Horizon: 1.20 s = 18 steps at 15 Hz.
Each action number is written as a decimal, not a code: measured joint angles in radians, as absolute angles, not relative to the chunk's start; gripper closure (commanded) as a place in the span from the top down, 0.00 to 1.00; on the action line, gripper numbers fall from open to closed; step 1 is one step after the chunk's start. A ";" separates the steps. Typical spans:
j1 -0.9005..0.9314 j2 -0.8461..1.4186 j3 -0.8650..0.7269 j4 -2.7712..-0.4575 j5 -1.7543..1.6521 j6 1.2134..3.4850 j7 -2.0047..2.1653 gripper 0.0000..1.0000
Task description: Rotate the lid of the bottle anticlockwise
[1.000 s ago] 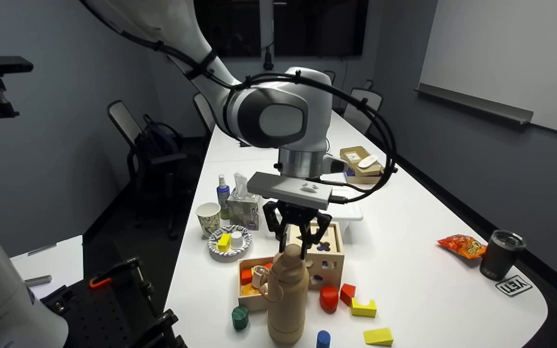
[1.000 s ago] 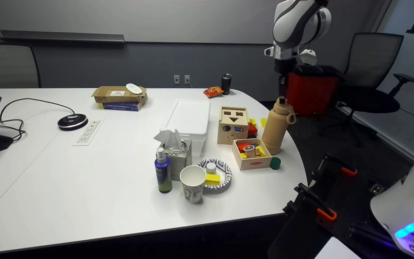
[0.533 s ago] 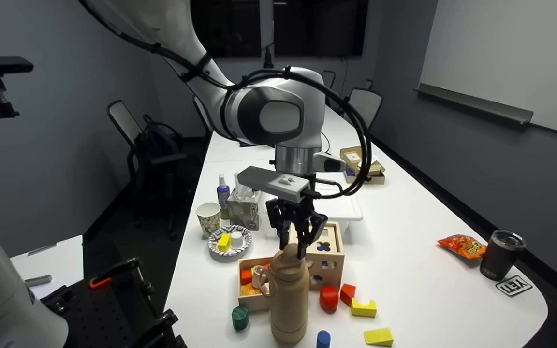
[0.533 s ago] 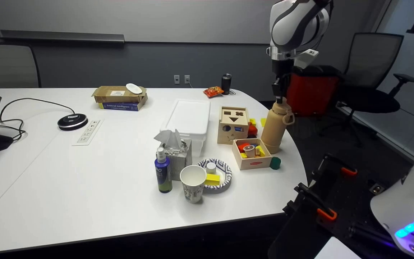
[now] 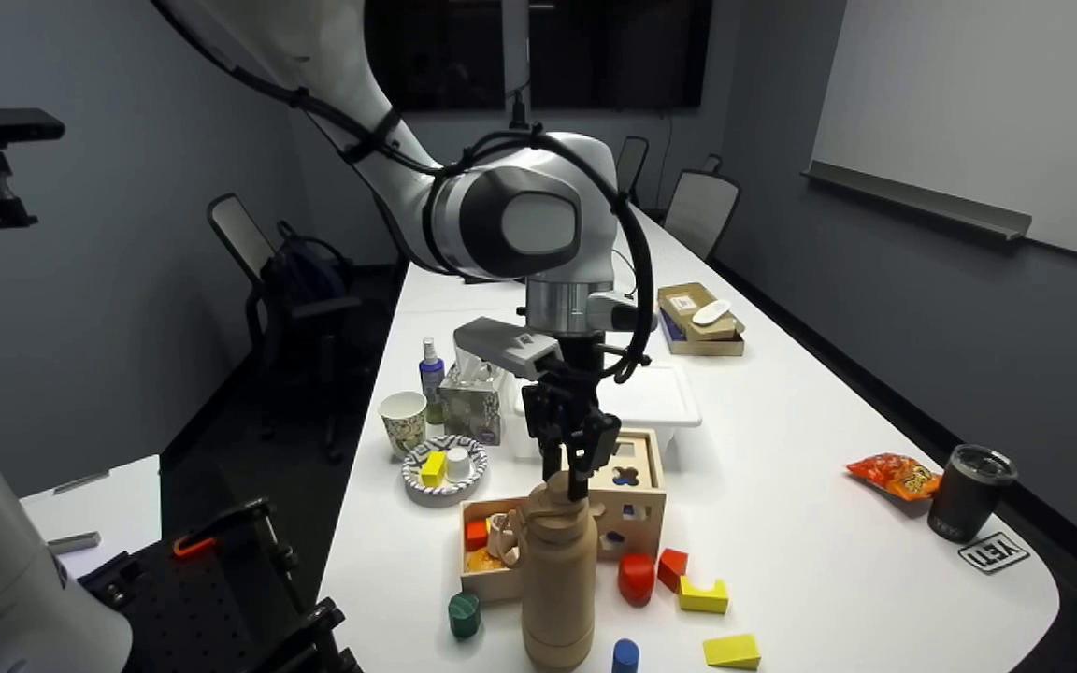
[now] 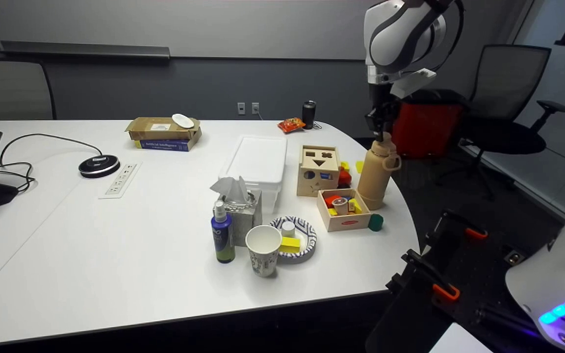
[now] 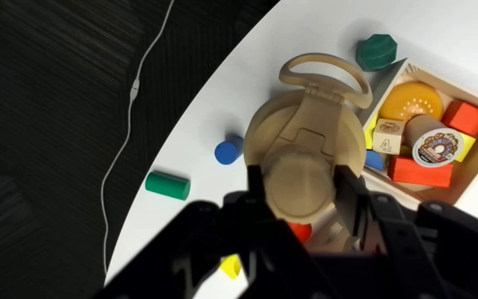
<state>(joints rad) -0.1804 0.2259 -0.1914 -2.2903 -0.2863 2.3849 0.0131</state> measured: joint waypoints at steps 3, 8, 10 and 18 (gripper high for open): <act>-0.173 0.227 -0.205 -2.291 -0.288 2.385 0.089 0.20; -0.173 0.228 -0.209 -2.292 -0.286 2.386 0.169 0.20; -0.174 0.228 -0.211 -2.292 -0.276 2.387 0.186 0.20; -0.174 0.227 -0.228 -2.291 -0.213 2.391 0.202 0.72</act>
